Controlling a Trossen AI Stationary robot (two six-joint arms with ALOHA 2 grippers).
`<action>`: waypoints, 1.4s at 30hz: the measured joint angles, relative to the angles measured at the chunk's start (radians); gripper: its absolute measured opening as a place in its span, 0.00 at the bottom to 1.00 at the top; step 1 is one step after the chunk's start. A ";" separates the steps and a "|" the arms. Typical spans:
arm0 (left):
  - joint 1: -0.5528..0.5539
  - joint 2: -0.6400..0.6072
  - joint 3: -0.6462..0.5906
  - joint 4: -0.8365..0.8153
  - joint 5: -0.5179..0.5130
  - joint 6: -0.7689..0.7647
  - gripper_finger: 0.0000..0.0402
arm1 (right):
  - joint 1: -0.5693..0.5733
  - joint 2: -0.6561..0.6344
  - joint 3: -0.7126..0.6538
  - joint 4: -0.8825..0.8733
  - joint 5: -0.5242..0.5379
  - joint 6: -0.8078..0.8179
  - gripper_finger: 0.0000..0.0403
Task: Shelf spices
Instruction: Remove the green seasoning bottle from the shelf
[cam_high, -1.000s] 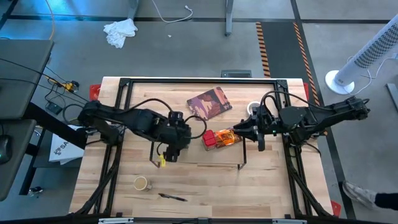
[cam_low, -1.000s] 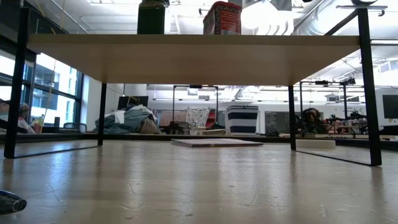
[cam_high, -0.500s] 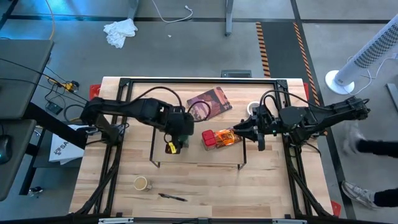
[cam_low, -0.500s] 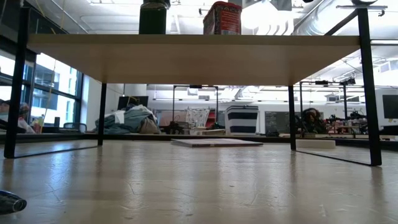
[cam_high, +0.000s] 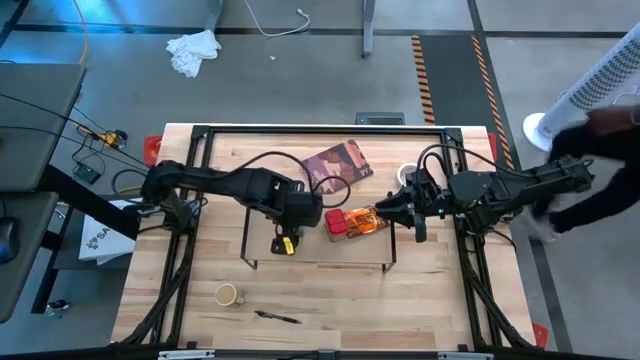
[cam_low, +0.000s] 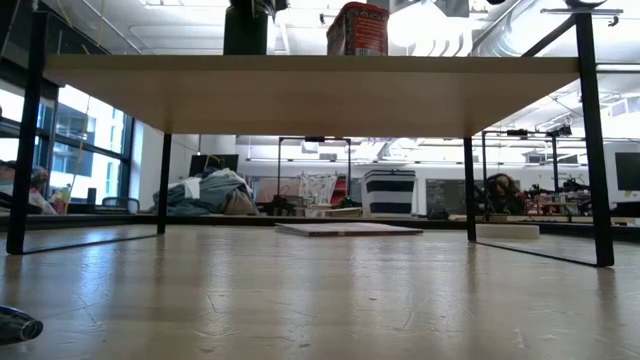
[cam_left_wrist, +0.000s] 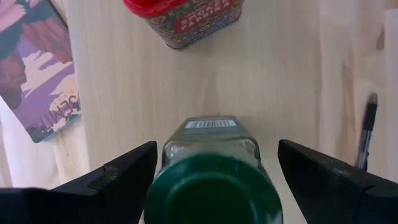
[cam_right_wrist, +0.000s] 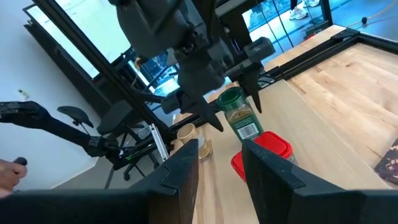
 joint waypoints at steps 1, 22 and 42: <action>0.000 0.004 0.000 -0.003 0.000 -0.001 0.82 | 0.000 0.000 0.000 0.000 -0.003 0.003 0.30; -0.078 -0.007 0.008 -0.049 -0.063 -0.048 0.47 | 0.000 0.000 0.000 -0.002 -0.006 0.019 0.30; -0.599 -0.037 -0.141 0.028 -0.090 -0.252 0.47 | 0.000 0.001 0.000 -0.004 -0.004 0.018 0.29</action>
